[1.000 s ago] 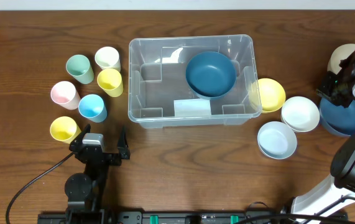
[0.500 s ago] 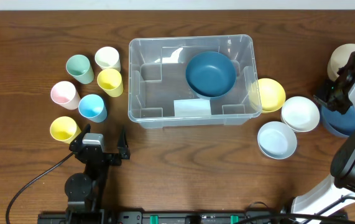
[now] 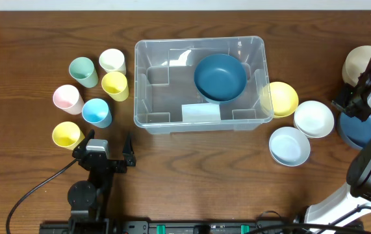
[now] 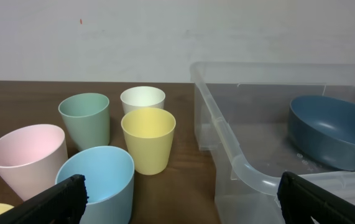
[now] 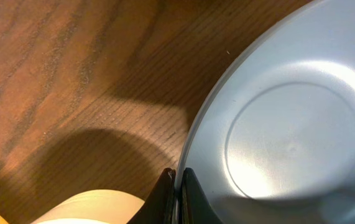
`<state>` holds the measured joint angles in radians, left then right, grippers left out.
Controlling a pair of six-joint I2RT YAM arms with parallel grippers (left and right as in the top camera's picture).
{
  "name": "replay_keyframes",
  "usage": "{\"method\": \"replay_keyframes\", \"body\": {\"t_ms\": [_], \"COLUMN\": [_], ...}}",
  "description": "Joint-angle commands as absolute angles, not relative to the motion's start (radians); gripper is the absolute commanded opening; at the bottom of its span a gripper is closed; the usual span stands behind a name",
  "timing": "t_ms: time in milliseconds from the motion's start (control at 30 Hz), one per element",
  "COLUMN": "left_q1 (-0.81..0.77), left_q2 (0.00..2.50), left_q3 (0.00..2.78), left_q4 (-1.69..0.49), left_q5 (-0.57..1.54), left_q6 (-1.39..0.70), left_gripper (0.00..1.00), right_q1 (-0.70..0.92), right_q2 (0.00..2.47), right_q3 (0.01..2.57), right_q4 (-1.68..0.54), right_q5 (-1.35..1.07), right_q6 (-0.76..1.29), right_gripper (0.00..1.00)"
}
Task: Pack container
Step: 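Move the right gripper to the light blue bowl and grasp its rim, then carry the light blue bowl over and stack it in the teal bowl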
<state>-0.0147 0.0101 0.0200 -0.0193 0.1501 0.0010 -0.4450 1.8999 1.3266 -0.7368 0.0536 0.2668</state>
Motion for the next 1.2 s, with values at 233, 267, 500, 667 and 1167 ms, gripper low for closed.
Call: {"method": "replay_keyframes", "body": {"t_ms": [233,267,500,667,1167], "left_q1": [-0.012,-0.012,-0.012,-0.012,-0.012], "left_q2": [0.004,0.004,0.004,0.004,0.004], "left_q3": [0.004,0.004,0.004,0.004,0.004], "left_q4": [-0.053,-0.053,-0.053,-0.053,-0.053], "left_q5": [0.161,0.161,0.161,0.161,0.161], "left_q6": [0.011,0.011,0.011,0.011,0.011], "left_gripper": [0.98,0.98,0.98,0.98,0.98], "right_q1": [-0.458,-0.458,-0.451,-0.369,0.237], "right_q2": [1.777,1.759,1.594,1.513,1.457], "right_q3": [1.424,1.434,1.453,1.453,1.453], "right_q4": [-0.874,-0.89,-0.935,-0.95,-0.947], "right_q5": [0.003,0.002,-0.106,-0.313,0.073], "right_q6": [0.326,0.329,0.335,0.232,0.1], "right_gripper": [0.01,0.01,0.01,0.01,0.01]}}
